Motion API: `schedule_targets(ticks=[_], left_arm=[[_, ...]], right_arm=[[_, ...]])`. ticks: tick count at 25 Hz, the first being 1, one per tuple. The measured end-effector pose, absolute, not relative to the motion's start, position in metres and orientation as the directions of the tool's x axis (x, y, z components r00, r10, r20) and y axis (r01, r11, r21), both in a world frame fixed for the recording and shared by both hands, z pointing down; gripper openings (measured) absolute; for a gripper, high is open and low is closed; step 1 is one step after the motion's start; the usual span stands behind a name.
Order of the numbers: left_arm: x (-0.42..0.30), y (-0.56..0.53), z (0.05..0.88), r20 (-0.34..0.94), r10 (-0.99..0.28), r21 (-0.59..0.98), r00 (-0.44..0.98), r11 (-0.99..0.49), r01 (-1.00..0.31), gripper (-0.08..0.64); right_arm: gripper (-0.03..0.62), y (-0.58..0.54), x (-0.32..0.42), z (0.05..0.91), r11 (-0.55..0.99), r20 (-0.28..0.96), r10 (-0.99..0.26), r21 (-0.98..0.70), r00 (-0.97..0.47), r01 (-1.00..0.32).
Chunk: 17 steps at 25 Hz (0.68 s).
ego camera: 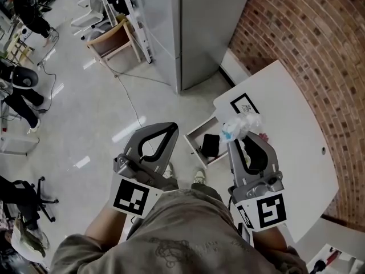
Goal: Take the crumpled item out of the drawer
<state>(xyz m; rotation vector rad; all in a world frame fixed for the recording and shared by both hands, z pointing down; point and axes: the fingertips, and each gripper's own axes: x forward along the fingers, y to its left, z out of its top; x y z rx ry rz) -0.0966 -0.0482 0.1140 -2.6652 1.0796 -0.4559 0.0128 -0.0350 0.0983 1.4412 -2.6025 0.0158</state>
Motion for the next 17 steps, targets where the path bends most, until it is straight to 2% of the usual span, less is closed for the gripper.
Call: schedule_targets(ticks=[17], left_arm=[[-0.119,-0.063,0.110,0.180,-0.734,-0.304,0.654,-0.674,-0.673,0.000]], right_arm=[[0.084,-0.046,0.001,0.100,0.526,0.142,-0.846,0.055,-0.515,-0.849]])
